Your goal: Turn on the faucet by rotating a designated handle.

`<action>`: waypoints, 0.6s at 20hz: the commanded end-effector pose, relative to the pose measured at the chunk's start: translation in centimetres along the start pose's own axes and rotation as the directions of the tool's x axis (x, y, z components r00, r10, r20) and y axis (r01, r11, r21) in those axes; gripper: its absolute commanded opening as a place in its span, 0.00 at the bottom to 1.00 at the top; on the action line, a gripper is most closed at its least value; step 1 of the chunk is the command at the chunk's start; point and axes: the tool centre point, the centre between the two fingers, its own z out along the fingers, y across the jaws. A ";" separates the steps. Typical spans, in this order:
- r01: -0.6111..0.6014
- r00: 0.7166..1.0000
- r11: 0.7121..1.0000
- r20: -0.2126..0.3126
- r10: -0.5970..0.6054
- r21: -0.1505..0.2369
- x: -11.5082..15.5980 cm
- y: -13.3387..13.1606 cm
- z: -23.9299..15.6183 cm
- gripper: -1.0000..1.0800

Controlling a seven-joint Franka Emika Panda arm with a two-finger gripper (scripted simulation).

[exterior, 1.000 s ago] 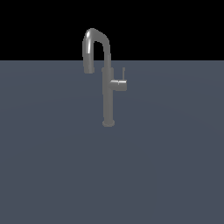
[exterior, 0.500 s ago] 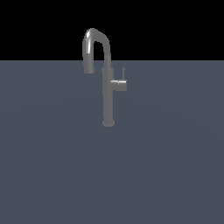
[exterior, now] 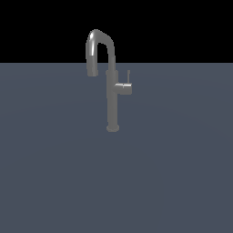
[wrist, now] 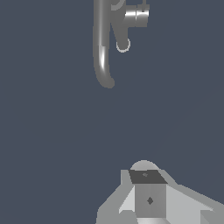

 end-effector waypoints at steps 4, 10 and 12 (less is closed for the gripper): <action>-0.104 0.992 0.990 0.081 0.096 0.096 3.2 -0.7 0.0 0.00; -0.229 0.964 0.953 0.184 0.194 0.196 6.9 -1.1 0.2 0.00; -0.273 0.949 0.935 0.222 0.224 0.227 8.2 -1.2 0.3 0.00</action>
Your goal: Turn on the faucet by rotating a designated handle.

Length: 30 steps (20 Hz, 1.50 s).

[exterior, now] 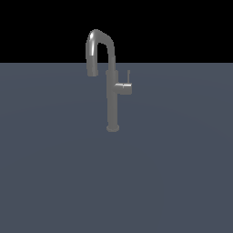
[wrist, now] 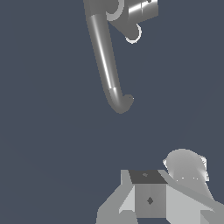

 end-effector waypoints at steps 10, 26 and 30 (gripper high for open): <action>-0.257 0.955 0.941 0.210 0.212 0.220 7.8 -1.1 0.2 0.00; -0.627 0.747 0.670 0.550 0.373 0.397 18.6 0.1 2.8 0.00; -0.712 0.672 0.571 0.635 0.382 0.409 21.1 0.8 4.1 0.00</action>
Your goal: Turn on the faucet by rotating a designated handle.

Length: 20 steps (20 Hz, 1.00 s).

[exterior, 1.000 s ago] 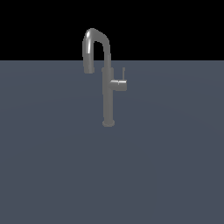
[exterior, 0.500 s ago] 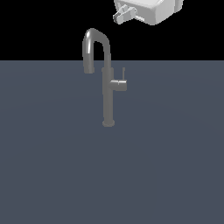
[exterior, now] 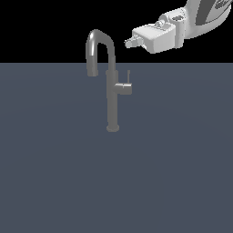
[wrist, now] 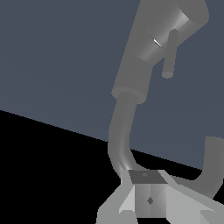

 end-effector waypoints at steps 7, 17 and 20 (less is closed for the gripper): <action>-0.195 0.973 0.965 0.156 0.168 0.175 5.8 -1.0 0.1 0.00; -0.328 0.928 0.906 0.270 0.256 0.268 9.6 -1.0 0.7 0.00; -0.342 0.922 0.898 0.283 0.264 0.277 10.0 -1.0 0.9 0.00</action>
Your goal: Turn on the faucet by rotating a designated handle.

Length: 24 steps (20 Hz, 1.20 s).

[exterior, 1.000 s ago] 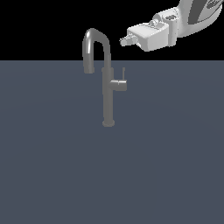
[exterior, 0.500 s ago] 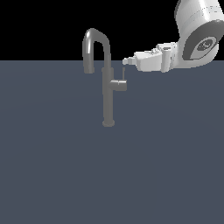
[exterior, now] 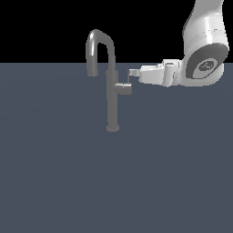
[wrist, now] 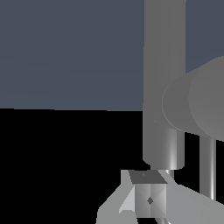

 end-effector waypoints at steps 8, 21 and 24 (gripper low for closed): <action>-0.010 1.000 1.000 0.009 0.010 0.011 0.2 0.2 0.1 0.00; -0.011 1.000 1.000 0.008 0.011 0.015 -0.7 2.9 0.1 0.00; -0.011 1.000 1.000 0.008 0.011 0.014 -0.7 3.8 0.1 0.00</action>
